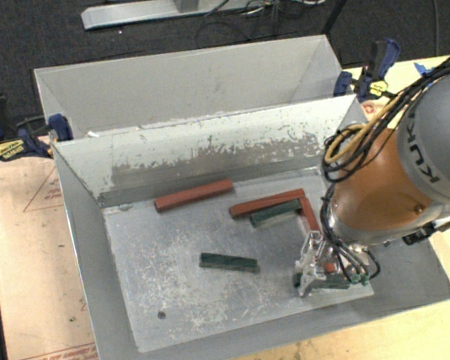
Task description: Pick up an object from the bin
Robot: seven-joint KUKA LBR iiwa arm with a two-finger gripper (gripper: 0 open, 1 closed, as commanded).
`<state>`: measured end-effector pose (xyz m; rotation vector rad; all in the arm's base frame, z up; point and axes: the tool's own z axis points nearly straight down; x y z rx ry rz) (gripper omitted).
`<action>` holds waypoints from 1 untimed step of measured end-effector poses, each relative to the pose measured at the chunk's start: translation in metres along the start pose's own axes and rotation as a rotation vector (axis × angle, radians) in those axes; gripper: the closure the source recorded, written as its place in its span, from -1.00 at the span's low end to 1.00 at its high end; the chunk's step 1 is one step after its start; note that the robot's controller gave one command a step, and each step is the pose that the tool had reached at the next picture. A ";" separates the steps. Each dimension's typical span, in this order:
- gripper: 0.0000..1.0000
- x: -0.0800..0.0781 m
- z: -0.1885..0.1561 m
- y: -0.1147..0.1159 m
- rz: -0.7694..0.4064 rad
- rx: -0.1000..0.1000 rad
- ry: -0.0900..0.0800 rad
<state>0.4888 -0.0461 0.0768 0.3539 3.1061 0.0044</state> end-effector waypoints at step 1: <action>1.00 -0.001 -0.165 0.001 0.038 0.004 0.010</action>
Offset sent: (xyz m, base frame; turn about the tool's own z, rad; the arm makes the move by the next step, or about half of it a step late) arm 0.0000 0.0000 0.0000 0.0000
